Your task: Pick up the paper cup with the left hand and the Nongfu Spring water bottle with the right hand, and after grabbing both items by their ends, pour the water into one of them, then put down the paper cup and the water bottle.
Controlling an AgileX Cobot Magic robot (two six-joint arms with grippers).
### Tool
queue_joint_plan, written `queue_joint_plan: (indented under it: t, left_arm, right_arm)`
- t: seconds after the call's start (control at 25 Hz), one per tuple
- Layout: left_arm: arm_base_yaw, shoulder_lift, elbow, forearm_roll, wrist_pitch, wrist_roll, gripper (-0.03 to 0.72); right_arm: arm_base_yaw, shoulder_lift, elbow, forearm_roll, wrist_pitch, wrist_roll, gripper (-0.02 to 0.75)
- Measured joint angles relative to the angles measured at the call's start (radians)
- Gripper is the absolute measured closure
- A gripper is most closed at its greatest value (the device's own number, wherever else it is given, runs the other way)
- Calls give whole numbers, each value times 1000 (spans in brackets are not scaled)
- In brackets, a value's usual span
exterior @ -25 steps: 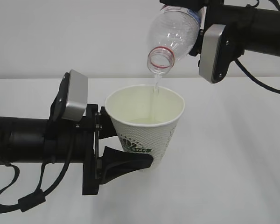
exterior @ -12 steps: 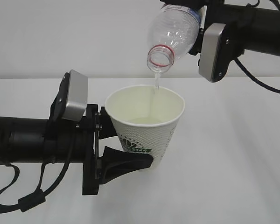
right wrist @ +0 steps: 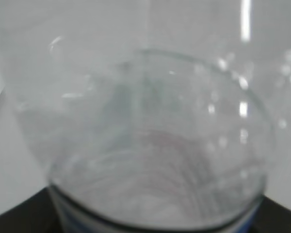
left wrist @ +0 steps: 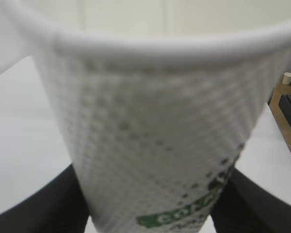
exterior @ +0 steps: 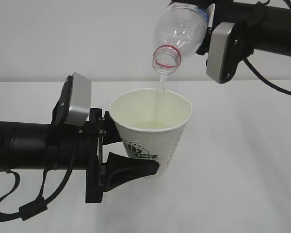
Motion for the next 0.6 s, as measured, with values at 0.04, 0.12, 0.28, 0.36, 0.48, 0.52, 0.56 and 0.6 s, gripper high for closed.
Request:
queue_joint_plan:
  t: [0.04, 0.12, 0.28, 0.36, 0.48, 0.52, 0.56, 0.6]
  left_arm:
    - [0, 0, 0, 0, 0, 0, 185]
    - [0, 0, 0, 0, 0, 0, 185]
    - [0, 0, 0, 0, 0, 0, 187]
    - [0, 0, 0, 0, 2, 0, 187]
    - [0, 0, 0, 0, 4, 0, 187]
    - [0, 0, 0, 0, 5, 0, 187]
    - [0, 0, 0, 1, 7, 0, 187]
    - [0, 0, 0, 1, 7, 0, 187]
  right_arm:
    - [0, 0, -7, 0, 0, -1, 288]
    - [0, 0, -16, 2, -2, -1, 288]
    - [0, -2, -17, 6, -2, -5, 288]
    - [0, -2, -17, 6, -2, -5, 288]
    - [0, -2, -17, 6, -2, -5, 288]
    - [0, -2, -17, 6, -2, -5, 288]
    - [0, -2, -17, 6, -2, -5, 288]
    - [0, -2, -17, 6, -2, -5, 288]
